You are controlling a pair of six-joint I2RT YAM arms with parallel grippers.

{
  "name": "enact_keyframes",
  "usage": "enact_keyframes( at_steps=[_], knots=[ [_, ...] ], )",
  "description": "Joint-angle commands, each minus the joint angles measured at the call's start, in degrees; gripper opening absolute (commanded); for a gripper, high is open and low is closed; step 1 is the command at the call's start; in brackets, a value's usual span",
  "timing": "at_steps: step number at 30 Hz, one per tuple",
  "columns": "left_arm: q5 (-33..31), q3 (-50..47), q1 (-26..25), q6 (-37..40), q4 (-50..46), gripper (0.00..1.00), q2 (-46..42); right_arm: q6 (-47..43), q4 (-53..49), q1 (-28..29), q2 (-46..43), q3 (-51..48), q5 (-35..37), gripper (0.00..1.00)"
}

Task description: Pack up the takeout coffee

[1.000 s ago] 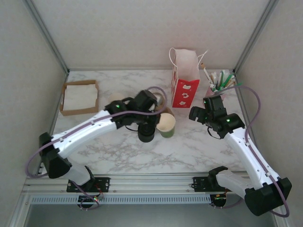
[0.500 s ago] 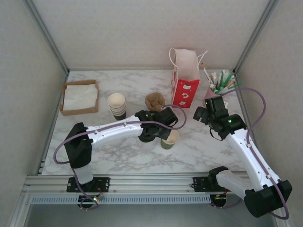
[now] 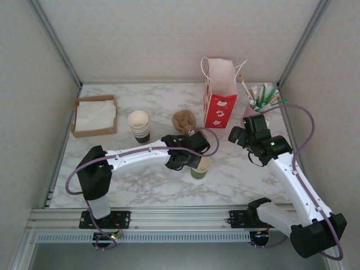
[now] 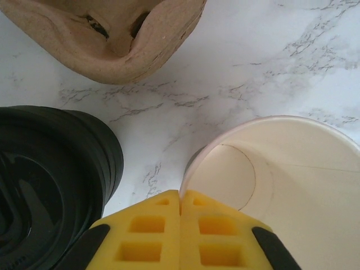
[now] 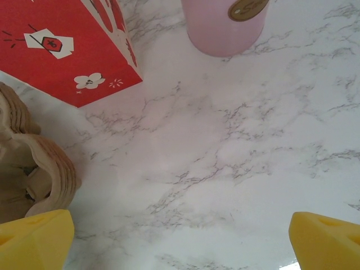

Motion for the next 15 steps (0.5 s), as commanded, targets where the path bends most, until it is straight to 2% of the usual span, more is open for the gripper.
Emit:
enact_keyframes(
  at_steps=[1, 10, 13, 15],
  knots=[
    [-1.7, -0.8, 0.0, -1.8, -0.7, 0.16, -0.4, 0.2, 0.7, -0.3, 0.2, -0.7, -0.8, 0.99],
    [-1.5, 0.2, 0.9, -2.5, -1.5, 0.48, -5.5, -1.1, 0.5, -0.2, -1.6, -0.4, -1.3, 0.99],
    [-1.1, 0.2, 1.9, -2.5, -1.6, 0.64, -8.3, -3.2, 0.4, -0.3, -2.2, 0.1, -3.0, 0.99],
    [-0.5, -0.2, 2.9, -2.0, -1.5, 0.81, -10.7, -4.1, 0.1, -0.3, -2.8, 0.5, -4.4, 0.99]
  ],
)
